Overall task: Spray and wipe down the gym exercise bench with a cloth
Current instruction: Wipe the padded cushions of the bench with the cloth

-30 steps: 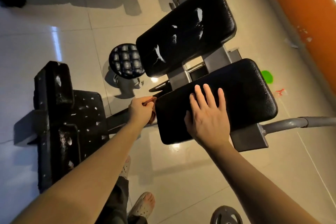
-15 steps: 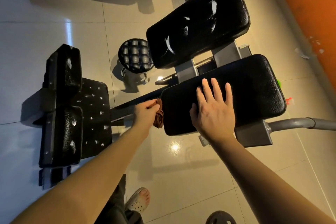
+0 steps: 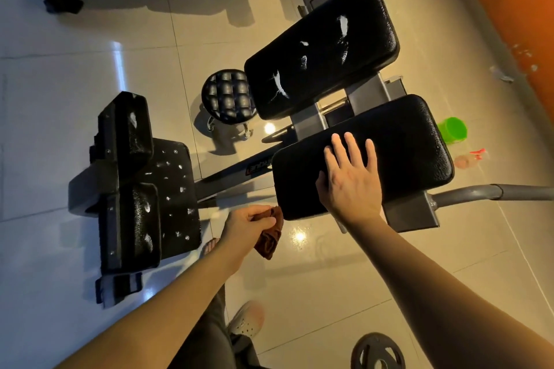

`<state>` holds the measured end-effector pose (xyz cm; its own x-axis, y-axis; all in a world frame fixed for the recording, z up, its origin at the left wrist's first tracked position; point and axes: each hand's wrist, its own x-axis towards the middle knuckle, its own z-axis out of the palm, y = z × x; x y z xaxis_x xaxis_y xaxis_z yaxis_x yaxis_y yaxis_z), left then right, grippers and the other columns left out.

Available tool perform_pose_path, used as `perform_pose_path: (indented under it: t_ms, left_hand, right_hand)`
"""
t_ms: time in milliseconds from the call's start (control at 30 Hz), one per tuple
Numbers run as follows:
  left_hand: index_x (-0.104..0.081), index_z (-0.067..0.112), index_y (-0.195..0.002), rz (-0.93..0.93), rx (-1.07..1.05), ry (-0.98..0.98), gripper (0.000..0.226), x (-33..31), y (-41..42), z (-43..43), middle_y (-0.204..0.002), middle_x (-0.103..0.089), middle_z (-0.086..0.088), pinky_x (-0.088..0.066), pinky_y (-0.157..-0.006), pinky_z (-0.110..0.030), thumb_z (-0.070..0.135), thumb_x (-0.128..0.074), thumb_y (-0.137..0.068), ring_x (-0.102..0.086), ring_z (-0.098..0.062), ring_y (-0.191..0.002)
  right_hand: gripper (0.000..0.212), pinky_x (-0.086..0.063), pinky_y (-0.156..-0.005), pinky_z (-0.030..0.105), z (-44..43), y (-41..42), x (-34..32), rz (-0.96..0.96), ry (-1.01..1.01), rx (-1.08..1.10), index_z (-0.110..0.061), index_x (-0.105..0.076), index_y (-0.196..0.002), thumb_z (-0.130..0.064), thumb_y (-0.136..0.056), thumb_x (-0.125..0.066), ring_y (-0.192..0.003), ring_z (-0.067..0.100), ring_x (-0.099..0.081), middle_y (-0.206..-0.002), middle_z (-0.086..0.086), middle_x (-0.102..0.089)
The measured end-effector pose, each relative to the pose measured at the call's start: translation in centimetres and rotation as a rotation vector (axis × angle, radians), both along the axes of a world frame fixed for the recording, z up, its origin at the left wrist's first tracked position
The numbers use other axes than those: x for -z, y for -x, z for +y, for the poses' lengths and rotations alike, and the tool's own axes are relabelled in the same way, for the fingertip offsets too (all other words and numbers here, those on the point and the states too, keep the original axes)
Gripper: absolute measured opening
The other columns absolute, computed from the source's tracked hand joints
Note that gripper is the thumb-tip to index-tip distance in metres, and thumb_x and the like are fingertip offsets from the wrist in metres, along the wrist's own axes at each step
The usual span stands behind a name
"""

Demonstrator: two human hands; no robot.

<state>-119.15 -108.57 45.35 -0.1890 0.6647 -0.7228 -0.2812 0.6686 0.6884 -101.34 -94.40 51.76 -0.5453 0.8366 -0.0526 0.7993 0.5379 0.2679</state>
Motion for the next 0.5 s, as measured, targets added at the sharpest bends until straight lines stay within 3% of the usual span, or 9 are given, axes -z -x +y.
perform_pose_path:
  t_ms: [67,133,200,300,400,500]
  left_hand:
    - [-0.075,0.040,-0.103,0.031,0.033,-0.049,0.031,-2.5,1.4,1.1,-0.111,-0.075,0.003,-0.058,-0.092,-0.034,0.011,-0.077,-0.090,-0.069,-0.019,-0.109]
    - [-0.073,0.041,-0.110,0.072,0.100,-0.124,0.033,-5.8,2.9,2.6,-0.114,-0.073,0.007,-0.057,-0.094,-0.036,0.013,-0.074,-0.092,-0.068,-0.015,-0.110]
    - [-0.071,0.038,-0.119,0.094,0.185,-0.200,0.037,-9.1,4.2,4.4,-0.118,-0.072,0.009,-0.056,-0.095,-0.034,0.010,-0.068,-0.095,-0.066,-0.011,-0.112]
    - [-0.072,0.030,-0.123,0.101,0.321,-0.270,0.042,-13.9,5.5,6.9,-0.114,-0.074,0.009,-0.057,-0.081,-0.020,0.001,-0.061,-0.096,-0.067,-0.008,-0.109]
    - [-0.072,0.031,-0.122,0.122,0.401,-0.362,0.043,-18.1,5.9,9.0,-0.109,-0.075,0.013,-0.058,-0.083,-0.020,0.000,-0.064,-0.094,-0.069,-0.003,-0.106]
    - [-0.072,0.031,-0.118,0.126,0.452,-0.437,0.040,-21.6,5.3,10.9,-0.106,-0.075,0.012,-0.058,-0.084,-0.021,0.001,-0.069,-0.092,-0.070,-0.002,-0.104]
  right_hand:
    - [0.052,-0.016,-0.124,0.058,-0.1,0.2,-0.7,0.067,0.038,0.021,-0.015,-0.056,-0.143,-0.045,-0.102,-0.044,-0.154,0.033,-0.026,-0.159,0.011,-0.043]
    - [0.043,-0.018,-0.125,0.058,-0.2,0.6,-1.7,0.219,0.102,0.041,-0.016,-0.064,-0.135,-0.038,-0.098,-0.057,-0.151,0.030,-0.034,-0.153,0.010,-0.051]
    - [0.036,-0.022,-0.125,0.054,-0.6,1.4,-3.5,0.493,0.232,0.137,-0.017,-0.067,-0.130,-0.033,-0.097,-0.063,-0.142,0.021,-0.047,-0.142,0.004,-0.061]
    - [0.035,-0.049,-0.107,0.041,-1.7,2.9,-7.6,0.974,0.454,0.337,-0.022,-0.069,-0.126,-0.041,-0.097,-0.063,-0.115,0.002,-0.061,-0.120,-0.010,-0.069]
    - [0.042,-0.057,-0.095,0.031,-2.2,3.8,-11.6,1.312,0.708,0.409,-0.029,-0.065,-0.126,-0.052,-0.092,-0.064,-0.111,0.005,-0.065,-0.114,-0.016,-0.069]
    - [0.035,-0.059,-0.093,0.034,-1.8,3.2,-14.7,1.476,0.845,0.468,-0.032,-0.065,-0.123,-0.043,-0.090,-0.072,-0.110,0.012,-0.069,-0.115,-0.011,-0.070]
